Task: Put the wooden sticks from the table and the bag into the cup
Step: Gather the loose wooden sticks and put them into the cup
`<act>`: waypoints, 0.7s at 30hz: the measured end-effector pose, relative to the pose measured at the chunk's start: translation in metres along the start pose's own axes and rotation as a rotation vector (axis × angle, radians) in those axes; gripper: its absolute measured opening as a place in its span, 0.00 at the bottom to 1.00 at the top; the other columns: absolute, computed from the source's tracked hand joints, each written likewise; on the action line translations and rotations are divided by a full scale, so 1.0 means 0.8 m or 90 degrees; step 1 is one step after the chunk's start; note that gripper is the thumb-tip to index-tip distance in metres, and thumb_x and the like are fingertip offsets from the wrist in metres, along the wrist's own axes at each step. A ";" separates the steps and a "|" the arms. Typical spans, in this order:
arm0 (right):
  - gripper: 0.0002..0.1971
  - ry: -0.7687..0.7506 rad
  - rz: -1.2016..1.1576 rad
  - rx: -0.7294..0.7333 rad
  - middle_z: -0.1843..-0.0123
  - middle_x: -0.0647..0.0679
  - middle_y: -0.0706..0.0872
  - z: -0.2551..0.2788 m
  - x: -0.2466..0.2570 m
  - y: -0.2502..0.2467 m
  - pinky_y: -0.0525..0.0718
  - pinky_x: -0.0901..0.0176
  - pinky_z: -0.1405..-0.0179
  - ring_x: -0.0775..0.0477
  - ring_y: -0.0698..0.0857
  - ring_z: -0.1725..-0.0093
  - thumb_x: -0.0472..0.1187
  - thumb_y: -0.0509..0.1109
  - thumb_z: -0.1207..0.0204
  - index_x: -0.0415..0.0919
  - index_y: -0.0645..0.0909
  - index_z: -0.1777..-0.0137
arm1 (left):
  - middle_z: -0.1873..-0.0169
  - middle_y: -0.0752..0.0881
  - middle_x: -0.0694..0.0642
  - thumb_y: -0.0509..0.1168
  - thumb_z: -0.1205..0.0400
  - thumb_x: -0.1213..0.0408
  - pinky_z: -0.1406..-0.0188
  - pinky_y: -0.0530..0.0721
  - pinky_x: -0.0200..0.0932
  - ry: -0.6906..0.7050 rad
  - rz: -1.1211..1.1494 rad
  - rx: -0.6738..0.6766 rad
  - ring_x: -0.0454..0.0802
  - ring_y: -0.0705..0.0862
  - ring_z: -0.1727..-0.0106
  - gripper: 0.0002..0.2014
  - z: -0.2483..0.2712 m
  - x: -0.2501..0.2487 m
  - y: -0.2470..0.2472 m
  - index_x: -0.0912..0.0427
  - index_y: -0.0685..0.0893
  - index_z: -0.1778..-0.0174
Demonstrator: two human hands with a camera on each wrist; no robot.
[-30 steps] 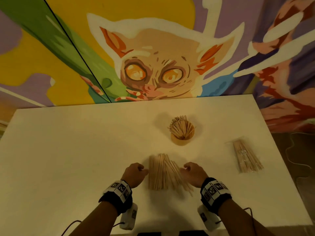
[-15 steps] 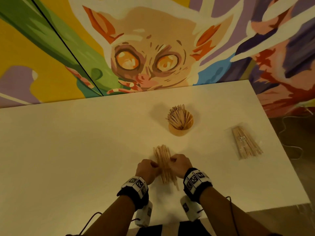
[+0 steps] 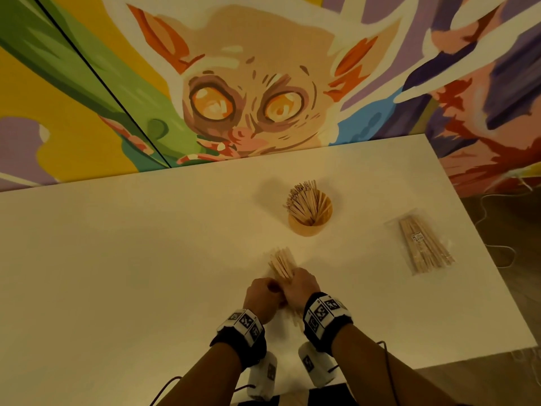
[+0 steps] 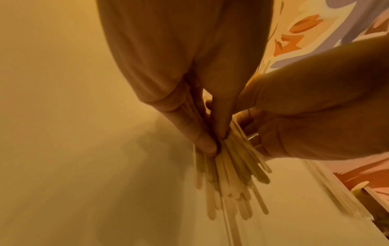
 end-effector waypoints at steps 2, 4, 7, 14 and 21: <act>0.21 -0.005 -0.003 -0.002 0.42 0.40 0.89 -0.003 0.000 0.004 0.85 0.56 0.60 0.37 0.89 0.49 0.51 0.71 0.24 0.38 0.83 0.37 | 0.71 0.90 0.50 0.72 0.22 0.73 0.71 0.86 0.30 0.021 0.006 -0.003 0.40 0.89 0.72 0.11 0.002 -0.002 0.001 0.53 0.89 0.67; 0.20 -0.015 -0.020 0.009 0.41 0.39 0.89 -0.008 -0.002 0.005 0.85 0.56 0.60 0.39 0.88 0.51 0.50 0.69 0.22 0.38 0.83 0.36 | 0.68 0.92 0.52 0.72 0.21 0.73 0.63 0.91 0.35 0.031 0.045 0.014 0.41 0.91 0.69 0.11 0.004 -0.001 0.000 0.53 0.90 0.64; 0.20 -0.015 -0.050 0.018 0.36 0.38 0.87 -0.006 -0.004 0.001 0.84 0.54 0.50 0.37 0.87 0.41 0.48 0.66 0.18 0.36 0.79 0.32 | 0.56 0.95 0.58 0.72 0.20 0.75 0.47 0.94 0.49 0.046 0.115 0.057 0.53 0.95 0.54 0.09 0.005 0.003 -0.003 0.60 0.93 0.49; 0.20 0.002 -0.084 0.036 0.32 0.36 0.83 0.002 -0.012 -0.017 0.81 0.47 0.41 0.34 0.83 0.36 0.46 0.60 0.15 0.34 0.71 0.29 | 0.59 0.93 0.53 0.74 0.20 0.59 0.49 0.94 0.53 0.037 0.000 -0.031 0.51 0.94 0.60 0.08 0.010 -0.006 -0.017 0.57 0.88 0.48; 0.17 -0.041 -0.218 0.016 0.58 0.44 0.82 0.000 -0.037 -0.045 0.88 0.44 0.51 0.46 0.82 0.61 0.50 0.62 0.17 0.37 0.76 0.39 | 0.44 0.90 0.59 0.63 0.22 0.30 0.46 0.85 0.51 0.028 -0.506 -0.080 0.60 0.89 0.43 0.35 0.007 -0.045 -0.012 0.62 0.85 0.42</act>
Point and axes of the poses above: each hand's wrist, its own z-axis away from the middle knuckle, its own y-axis out of the palm, x = y × z, the point moved 3 cm from there along -z, towards the middle knuckle
